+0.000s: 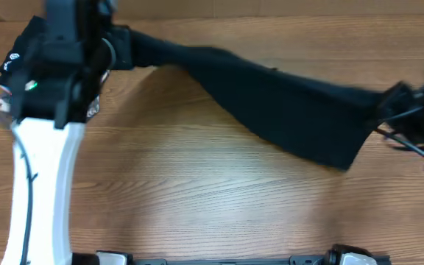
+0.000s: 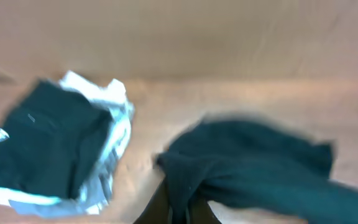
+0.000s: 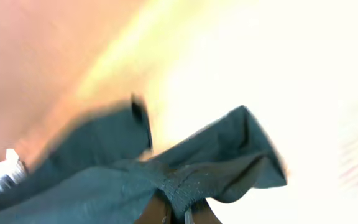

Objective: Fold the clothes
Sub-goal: 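Lift the shirt with both grippers and stretch it across the table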

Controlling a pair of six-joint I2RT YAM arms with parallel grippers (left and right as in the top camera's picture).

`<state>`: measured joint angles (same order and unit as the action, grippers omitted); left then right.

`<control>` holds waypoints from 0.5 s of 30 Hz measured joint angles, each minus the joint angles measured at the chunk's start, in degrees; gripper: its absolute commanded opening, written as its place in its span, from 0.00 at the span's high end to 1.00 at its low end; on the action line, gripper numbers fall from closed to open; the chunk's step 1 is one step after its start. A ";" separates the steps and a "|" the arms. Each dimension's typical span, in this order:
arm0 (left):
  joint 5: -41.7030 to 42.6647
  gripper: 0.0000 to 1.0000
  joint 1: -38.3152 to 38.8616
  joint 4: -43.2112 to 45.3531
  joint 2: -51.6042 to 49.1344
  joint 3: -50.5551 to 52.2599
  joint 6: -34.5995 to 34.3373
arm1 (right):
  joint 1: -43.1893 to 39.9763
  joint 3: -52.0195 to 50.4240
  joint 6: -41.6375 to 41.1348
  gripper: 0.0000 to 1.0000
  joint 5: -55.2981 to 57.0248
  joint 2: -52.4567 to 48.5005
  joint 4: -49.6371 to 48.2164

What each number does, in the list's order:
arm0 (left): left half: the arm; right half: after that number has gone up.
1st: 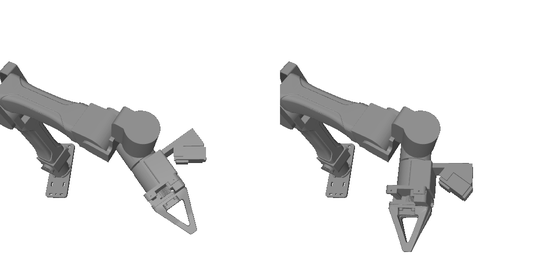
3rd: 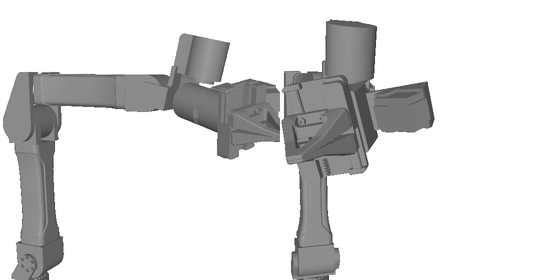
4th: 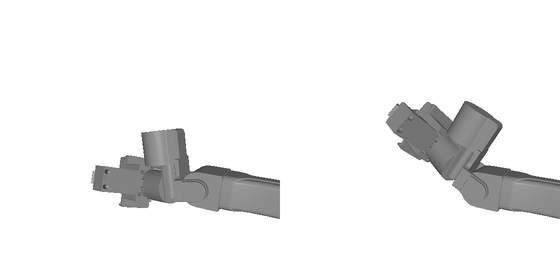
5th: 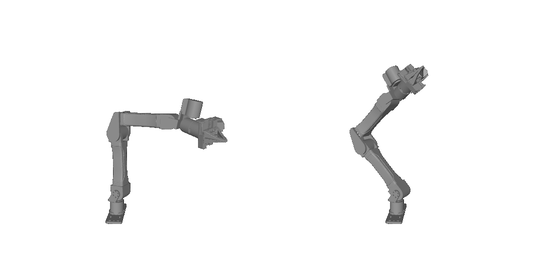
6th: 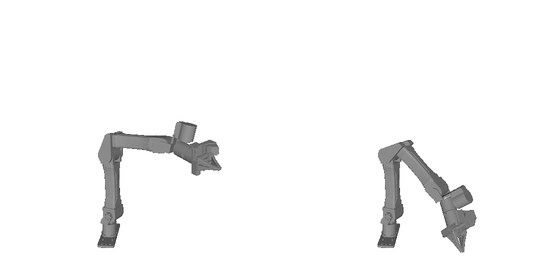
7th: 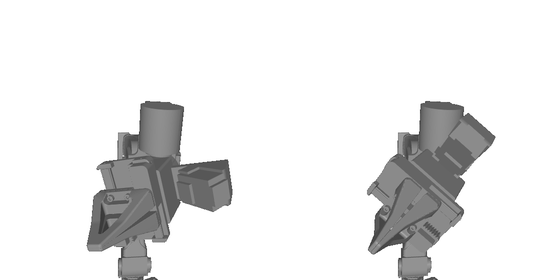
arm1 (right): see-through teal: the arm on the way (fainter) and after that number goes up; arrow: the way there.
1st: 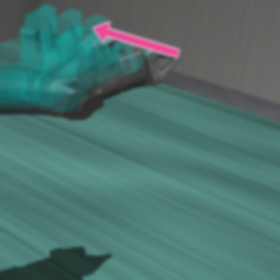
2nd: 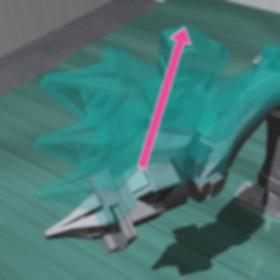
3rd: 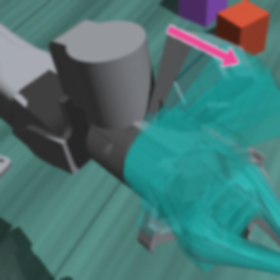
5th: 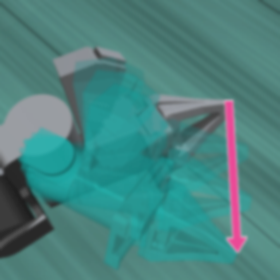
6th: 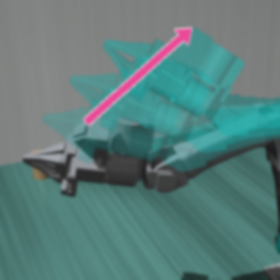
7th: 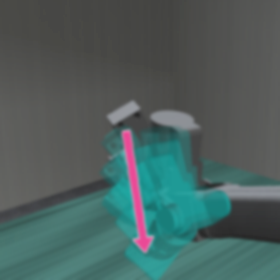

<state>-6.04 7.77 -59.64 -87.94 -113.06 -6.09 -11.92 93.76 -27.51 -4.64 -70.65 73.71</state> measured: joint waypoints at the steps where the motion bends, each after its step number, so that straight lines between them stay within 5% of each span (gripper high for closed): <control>1: 0.02 0.96 -0.17 0.07 0.46 -1.55 0.00 | -1.42 3.10 1.05 0.96 -0.13 0.00 0.39; 15: 0.83 0.96 -0.33 -5.97 5.29 -17.51 -0.02 | -6.56 29.07 7.04 0.96 -1.25 1.03 11.85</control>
<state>-5.21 7.44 -65.60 -82.65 -130.56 -6.11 -18.48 122.83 -20.47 -5.89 -69.63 85.56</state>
